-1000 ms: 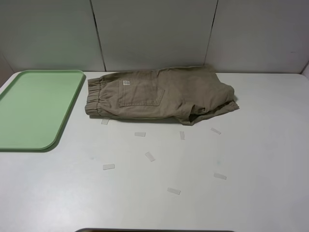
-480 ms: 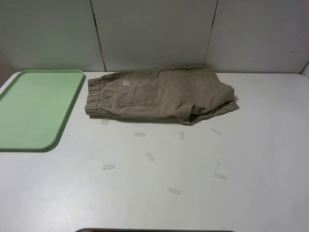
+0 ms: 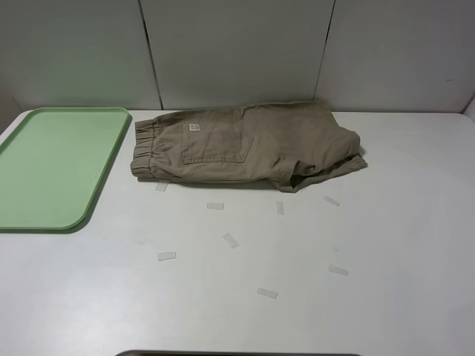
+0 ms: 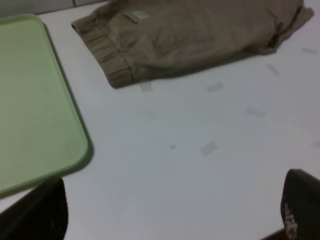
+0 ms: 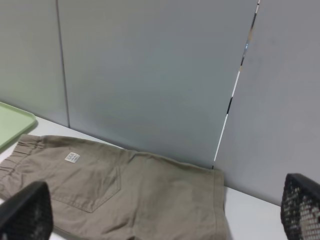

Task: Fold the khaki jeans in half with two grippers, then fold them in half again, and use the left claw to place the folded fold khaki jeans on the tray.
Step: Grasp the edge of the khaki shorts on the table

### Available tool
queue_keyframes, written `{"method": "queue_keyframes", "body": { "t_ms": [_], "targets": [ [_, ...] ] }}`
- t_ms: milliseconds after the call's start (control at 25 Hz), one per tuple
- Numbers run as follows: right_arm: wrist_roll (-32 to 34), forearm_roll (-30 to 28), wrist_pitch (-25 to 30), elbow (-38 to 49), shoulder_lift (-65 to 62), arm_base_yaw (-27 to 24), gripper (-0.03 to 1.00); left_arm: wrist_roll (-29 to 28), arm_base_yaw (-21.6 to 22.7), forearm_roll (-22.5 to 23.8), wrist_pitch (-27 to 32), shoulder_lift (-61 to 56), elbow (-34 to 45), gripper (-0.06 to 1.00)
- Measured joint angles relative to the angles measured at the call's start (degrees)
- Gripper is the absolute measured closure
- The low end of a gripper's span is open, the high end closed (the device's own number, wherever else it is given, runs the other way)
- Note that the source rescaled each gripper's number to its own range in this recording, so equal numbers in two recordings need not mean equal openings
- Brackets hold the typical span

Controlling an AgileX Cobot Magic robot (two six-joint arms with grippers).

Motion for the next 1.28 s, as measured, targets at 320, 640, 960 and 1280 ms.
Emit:
{"method": "queue_keyframes", "body": {
  "t_ms": [320, 640, 960, 1280],
  "targets": [
    [0.00, 0.11, 2.55, 0.00, 0.00, 0.00, -0.03, 0.44, 0.00, -0.70, 0.82, 0.00, 3.39, 0.10],
    [4.26, 0.57, 11.68, 0.00, 0.00, 0.00, -0.03, 0.44, 0.00, -0.70, 1.31, 0.00, 3.58, 0.10],
    [14.47, 3.96, 18.37, 0.00, 0.00, 0.00, -0.03, 0.44, 0.00, -0.70, 1.31, 0.00, 3.58, 0.10],
    [16.24, 4.34, 22.83, 0.00, 5.76, 0.00, -0.03, 0.44, 0.00, -0.70, 1.31, 0.00, 3.58, 0.10]
  ]
}}
